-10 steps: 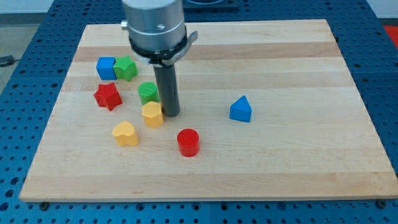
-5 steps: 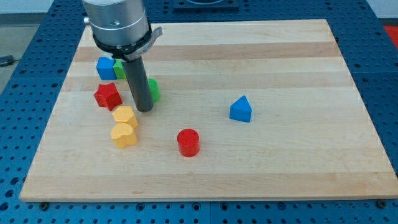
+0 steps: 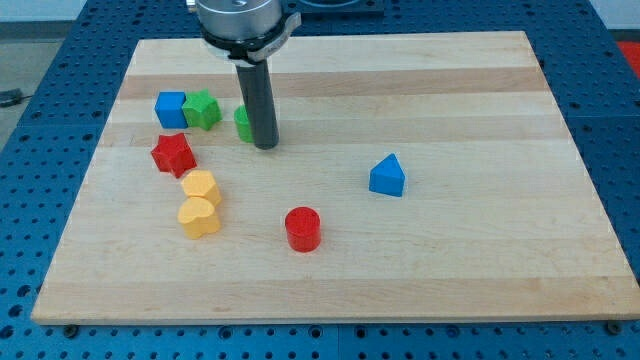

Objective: Push green circle into the green star

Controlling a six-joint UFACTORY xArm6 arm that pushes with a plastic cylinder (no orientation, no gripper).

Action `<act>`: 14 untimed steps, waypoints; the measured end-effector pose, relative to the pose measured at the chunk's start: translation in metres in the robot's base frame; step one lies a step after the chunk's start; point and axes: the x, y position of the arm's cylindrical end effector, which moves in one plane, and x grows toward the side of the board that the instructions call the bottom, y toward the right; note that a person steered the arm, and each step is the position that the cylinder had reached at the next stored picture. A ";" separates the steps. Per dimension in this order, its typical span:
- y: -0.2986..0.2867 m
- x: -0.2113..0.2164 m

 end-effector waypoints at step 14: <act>-0.020 -0.035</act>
